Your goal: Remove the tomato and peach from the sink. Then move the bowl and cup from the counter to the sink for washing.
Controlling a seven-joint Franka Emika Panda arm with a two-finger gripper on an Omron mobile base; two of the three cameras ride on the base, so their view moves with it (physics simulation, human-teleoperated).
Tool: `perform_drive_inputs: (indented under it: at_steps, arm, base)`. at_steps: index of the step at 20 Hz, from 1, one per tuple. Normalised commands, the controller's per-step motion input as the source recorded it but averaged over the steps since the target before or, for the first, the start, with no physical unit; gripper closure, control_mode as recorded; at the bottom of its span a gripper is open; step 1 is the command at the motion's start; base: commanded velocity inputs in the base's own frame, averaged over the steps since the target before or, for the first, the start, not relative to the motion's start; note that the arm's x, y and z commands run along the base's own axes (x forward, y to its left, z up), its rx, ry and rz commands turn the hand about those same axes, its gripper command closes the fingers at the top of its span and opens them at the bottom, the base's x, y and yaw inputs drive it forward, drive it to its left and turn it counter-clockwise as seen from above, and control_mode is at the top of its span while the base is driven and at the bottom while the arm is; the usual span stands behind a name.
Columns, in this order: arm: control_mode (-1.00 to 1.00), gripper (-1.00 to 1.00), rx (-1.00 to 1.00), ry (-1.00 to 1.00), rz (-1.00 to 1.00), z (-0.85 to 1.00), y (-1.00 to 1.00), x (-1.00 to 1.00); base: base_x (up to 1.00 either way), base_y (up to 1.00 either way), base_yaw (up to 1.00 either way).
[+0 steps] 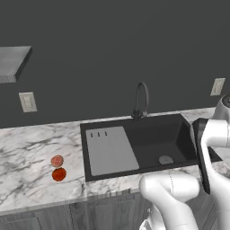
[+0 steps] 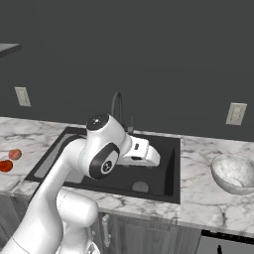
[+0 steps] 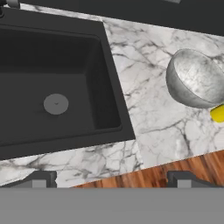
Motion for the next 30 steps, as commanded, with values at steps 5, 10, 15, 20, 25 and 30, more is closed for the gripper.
perform_drive_inputs:
  at_steps: [5,10,15,20,25,30]
  arm:
    - [-1.0,-1.0,-0.03,0.0,0.0,0.02,-0.35,0.0]
    - [-1.0,-1.0,-0.03,0.0,0.0,0.02,-0.33,0.0]
    - [-1.0,-1.0,-0.01,0.02,0.0,0.04,-0.32,0.0]
    - [-1.0,-1.0,0.0,0.05,0.0,0.03,-0.27,0.01]
    - [-1.0,-1.0,0.0,0.04,0.0,0.03,-0.21,0.08]
    - [-1.0,-1.0,0.0,0.03,0.0,0.01,-0.2,0.1]
  base:
    - [0.0,0.0,0.0]
    - [0.0,0.0,0.0]
    - [0.0,0.0,0.0]
    - [0.0,0.0,0.0]
    - [0.0,0.0,0.0]
    - [0.0,0.0,0.0]
